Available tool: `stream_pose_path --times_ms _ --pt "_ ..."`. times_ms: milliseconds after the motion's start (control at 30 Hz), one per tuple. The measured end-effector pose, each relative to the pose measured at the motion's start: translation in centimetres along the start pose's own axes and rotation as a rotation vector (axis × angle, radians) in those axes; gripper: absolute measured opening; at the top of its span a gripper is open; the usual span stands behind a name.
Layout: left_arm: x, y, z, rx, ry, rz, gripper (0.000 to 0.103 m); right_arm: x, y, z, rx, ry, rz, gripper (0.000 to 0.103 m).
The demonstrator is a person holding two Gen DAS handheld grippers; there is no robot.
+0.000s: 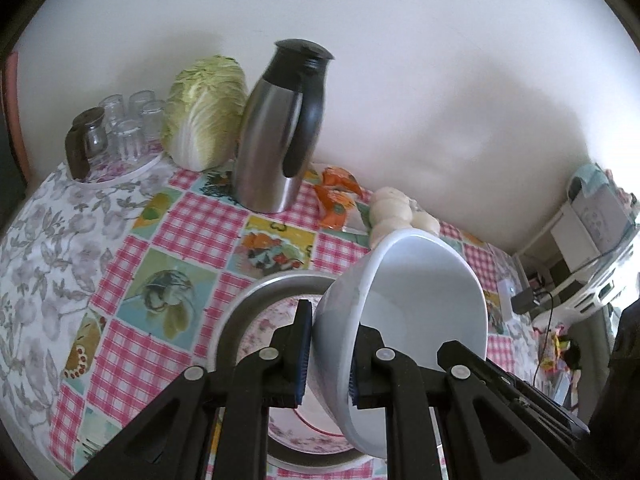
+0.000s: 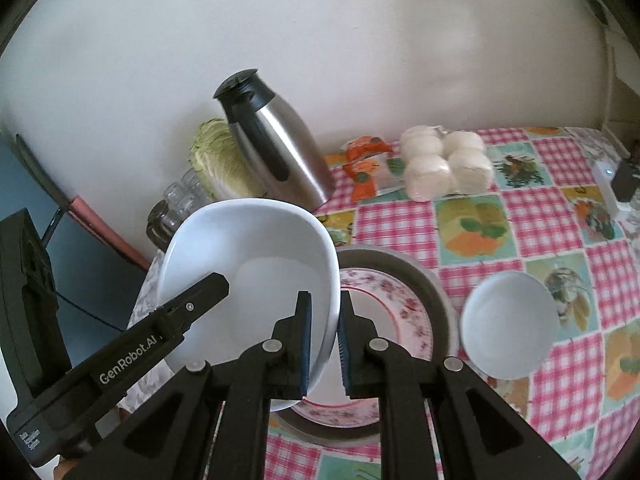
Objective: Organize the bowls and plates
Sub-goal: 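Lift the square bowl with both tools and carry it over the basin, then lower the square bowl into the red-rimmed bowl with both tools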
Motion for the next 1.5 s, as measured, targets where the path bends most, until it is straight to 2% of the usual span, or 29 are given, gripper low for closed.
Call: stream_pose_path --times_ms 267,433,833,1500 --pt "-1.7 -0.6 -1.6 0.036 -0.034 -0.003 0.017 -2.4 1.5 -1.7 0.003 -0.074 -0.032 0.014" --pt "-1.8 -0.6 -2.1 0.04 -0.038 0.006 0.017 -3.2 1.3 -2.6 0.023 -0.111 -0.015 0.014" --pt "-0.5 -0.5 -2.0 0.044 -0.009 0.019 0.017 -2.4 0.8 -3.1 0.042 -0.094 0.003 0.015" --pt "1.3 -3.2 -2.5 0.117 0.038 -0.003 0.017 -3.2 -2.3 -3.8 0.107 -0.114 -0.013 0.015"
Point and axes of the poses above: each gripper's, at about its wrist camera, not at the fingertips, and y roughly against the way its jaws point, x to its left, z to its top, the point moved 3 cm from there along -y, roughly the way its jaws point, and after that the axes turned 5 degrees about y, right-handed, at the moved point
